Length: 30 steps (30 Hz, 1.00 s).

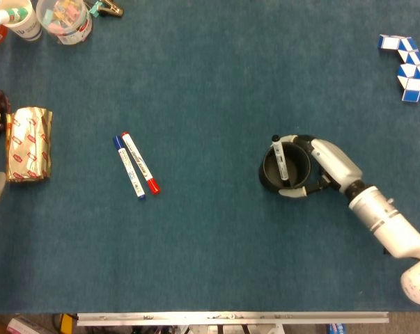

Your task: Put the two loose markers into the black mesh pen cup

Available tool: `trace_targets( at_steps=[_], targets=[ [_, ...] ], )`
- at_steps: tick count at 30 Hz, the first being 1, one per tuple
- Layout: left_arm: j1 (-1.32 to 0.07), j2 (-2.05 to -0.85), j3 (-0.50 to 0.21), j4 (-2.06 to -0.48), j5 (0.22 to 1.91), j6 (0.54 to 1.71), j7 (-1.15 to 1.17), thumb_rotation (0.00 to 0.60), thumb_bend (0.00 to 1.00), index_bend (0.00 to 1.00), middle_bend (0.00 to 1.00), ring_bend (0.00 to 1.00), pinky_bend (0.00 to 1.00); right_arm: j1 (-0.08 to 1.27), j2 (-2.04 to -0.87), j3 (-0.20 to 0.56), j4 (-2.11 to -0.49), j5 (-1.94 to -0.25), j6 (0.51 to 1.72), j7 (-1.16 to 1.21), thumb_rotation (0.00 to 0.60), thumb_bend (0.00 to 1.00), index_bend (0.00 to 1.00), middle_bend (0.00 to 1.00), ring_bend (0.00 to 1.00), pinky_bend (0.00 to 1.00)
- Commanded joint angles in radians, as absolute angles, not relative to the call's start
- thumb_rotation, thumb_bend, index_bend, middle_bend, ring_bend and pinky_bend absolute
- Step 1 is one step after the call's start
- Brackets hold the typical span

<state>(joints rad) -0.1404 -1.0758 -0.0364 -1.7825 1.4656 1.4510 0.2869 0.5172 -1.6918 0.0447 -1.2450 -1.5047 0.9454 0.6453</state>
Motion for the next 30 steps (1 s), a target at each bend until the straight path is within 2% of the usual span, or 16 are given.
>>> trace_targets(
  at_steps=[1,7,14,23,30],
  targets=[
    [-0.144,-1.074,-0.038,-1.782,1.469,1.447,0.285,0.600,0.30,0.09,0.09,0.10,0.00,0.524,-1.705,0.050,-1.228,-1.516,0.963,0.676,0.600,0.26,0.42,0.40,0.27,0.22],
    [-0.167,-1.053,-0.044,-1.787,1.481,1.419,0.287,0.600,0.30,0.09,0.09,0.10,0.00,0.541,-1.691,0.065,-1.231,-1.536,0.997,0.724,0.600,0.26,0.42,0.41,0.29,0.24],
    [-0.234,-1.022,-0.052,-1.768,1.512,1.331,0.284,0.600,0.30,0.10,0.09,0.10,0.00,0.563,-1.609,0.097,-1.305,-1.547,1.031,0.729,0.600,0.26,0.42,0.41,0.30,0.25],
    [-0.361,-1.027,-0.049,-1.685,1.590,1.178,0.207,0.600,0.30,0.13,0.10,0.10,0.00,0.602,-1.464,0.163,-1.463,-1.466,0.977,0.690,0.600,0.26,0.42,0.41,0.31,0.26],
    [-0.466,-1.079,-0.021,-1.570,1.698,1.085,0.085,0.600,0.30,0.18,0.12,0.10,0.00,0.616,-1.385,0.198,-1.545,-1.400,0.944,0.641,0.600,0.26,0.42,0.41,0.31,0.26]
  ],
)
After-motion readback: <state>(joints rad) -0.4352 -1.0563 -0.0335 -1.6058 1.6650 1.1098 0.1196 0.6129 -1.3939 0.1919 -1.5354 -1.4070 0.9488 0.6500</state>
